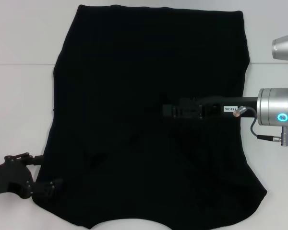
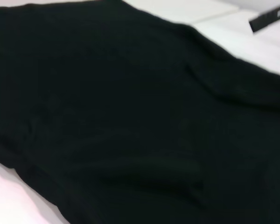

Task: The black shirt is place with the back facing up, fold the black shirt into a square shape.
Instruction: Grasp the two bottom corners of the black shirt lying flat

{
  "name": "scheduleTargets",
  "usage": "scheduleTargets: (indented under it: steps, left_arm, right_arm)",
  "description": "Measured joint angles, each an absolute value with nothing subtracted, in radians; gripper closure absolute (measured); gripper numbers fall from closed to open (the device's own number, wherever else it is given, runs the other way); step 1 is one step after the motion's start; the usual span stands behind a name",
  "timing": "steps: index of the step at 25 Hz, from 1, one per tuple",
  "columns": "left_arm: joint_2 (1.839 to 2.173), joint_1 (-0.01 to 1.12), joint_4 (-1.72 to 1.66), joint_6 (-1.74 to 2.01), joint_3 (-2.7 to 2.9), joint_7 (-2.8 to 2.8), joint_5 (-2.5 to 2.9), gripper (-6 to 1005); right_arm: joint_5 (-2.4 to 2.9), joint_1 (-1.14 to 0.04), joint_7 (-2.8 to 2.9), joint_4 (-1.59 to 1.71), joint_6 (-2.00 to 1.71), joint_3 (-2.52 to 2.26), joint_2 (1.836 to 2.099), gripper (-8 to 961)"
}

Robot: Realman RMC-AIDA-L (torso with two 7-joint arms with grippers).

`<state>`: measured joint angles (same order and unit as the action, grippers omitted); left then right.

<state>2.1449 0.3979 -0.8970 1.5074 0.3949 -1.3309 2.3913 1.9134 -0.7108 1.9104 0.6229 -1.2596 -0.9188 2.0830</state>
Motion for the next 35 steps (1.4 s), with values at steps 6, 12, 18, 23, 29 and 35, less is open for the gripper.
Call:
scheduleTargets:
  steps: [6,12,18,23,29,35]
  left_arm:
    - [2.167,0.385,-0.951,1.483,0.444,-1.261,2.410,98]
    - [2.167,0.383,-0.954,1.476,0.452,-1.192,2.411,97]
    - [2.167,0.383,-0.951,1.469,0.461,-1.177,2.410,96]
    - [2.169,0.387,-0.950,1.453,0.478,-1.178,2.412,150]
    - [2.169,0.383,-0.956,1.447,0.490,-1.181,2.413,377]
    - [2.170,0.384,-0.957,1.450,0.491,-1.183,2.415,507]
  right_arm:
    - [1.913,-0.719,1.913,0.625,-1.242,-0.916,2.081,46]
    - [1.913,-0.723,1.915,0.623,-1.230,-0.908,2.083,52]
    - [1.913,-0.723,1.915,0.623,-1.228,-0.902,2.083,58]
    - [1.912,-0.722,1.915,0.623,-1.232,-0.898,2.083,64]
    - [1.911,-0.723,1.926,0.628,-1.238,-0.893,2.077,70]
    - [1.911,-0.723,1.927,0.631,-1.239,-0.893,2.074,76]
